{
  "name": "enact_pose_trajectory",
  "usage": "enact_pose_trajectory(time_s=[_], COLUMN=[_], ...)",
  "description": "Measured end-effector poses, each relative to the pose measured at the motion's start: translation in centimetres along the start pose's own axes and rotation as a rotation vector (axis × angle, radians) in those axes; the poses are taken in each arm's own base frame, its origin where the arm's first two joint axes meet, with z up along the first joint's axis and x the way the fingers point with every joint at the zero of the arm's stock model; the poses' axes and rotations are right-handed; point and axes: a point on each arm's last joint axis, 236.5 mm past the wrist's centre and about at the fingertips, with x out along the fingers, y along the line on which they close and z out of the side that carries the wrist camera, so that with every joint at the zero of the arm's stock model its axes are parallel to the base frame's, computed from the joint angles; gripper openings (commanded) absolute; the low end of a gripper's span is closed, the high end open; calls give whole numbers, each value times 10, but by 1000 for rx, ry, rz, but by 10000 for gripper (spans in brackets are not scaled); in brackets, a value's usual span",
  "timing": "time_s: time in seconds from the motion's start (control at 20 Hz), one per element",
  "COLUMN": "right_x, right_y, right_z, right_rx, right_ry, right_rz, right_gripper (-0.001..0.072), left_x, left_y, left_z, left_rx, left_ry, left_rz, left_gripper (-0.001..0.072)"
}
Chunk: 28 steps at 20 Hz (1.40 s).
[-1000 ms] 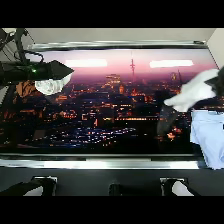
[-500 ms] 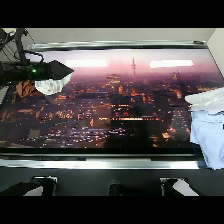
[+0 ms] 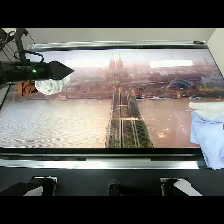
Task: Fold the shirts.
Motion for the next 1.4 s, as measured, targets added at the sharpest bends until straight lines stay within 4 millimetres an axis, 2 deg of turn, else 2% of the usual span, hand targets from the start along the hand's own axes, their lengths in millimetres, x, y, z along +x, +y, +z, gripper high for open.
enact_pose_trajectory(time_s=[0.25,0.35,0.7,0.75,0.8,0.85,0.95,1.05,1.1,1.15,1.2,1.3,1.35,1.4], right_x=[-23,-25,-1,2,5,6,9,6,2,-4,-10,-27,-35,-38], right_y=[-97,-127,-208,-216,-223,-230,-234,-223,-210,-186,-151,-60,-6,43], right_z=[-32,-44,-82,-85,-87,-87,-75,-47,-26,3,33,82,93,92], right_rx=[70,106,167,168,167,158,102,13,-38,-114,-204,-398,-493,-570], right_ry=[143,187,290,293,293,286,245,167,105,7,-105,-330,-426,-483], right_rz=[-343,-440,-615,-629,-642,-657,-659,-636,-609,-568,-506,-356,-263,-173], right_gripper=[48,48,52,194,530,715,701,700,696,681,681,680,680,681], left_x=[0,0,0,0,0,0,0,-3,-6,-11,-19,-39,-51,-62], left_y=[0,-1,-1,-1,-1,-1,-1,-3,-6,-11,-15,-17,-13,-3], left_z=[-1,-2,-3,-3,-3,-3,-3,1,6,16,29,60,77,88], left_rx=[12,14,18,18,18,17,18,21,26,40,57,98,117,128], left_ry=[2,8,14,14,14,14,14,5,-9,-31,-67,-152,-197,-225], left_rz=[-1,-3,-5,-5,-6,-6,-6,-6,-6,-6,1,62,118,190], left_gripper=[32,31,31,31,31,31,31,30,29,30,29,29,29,29])
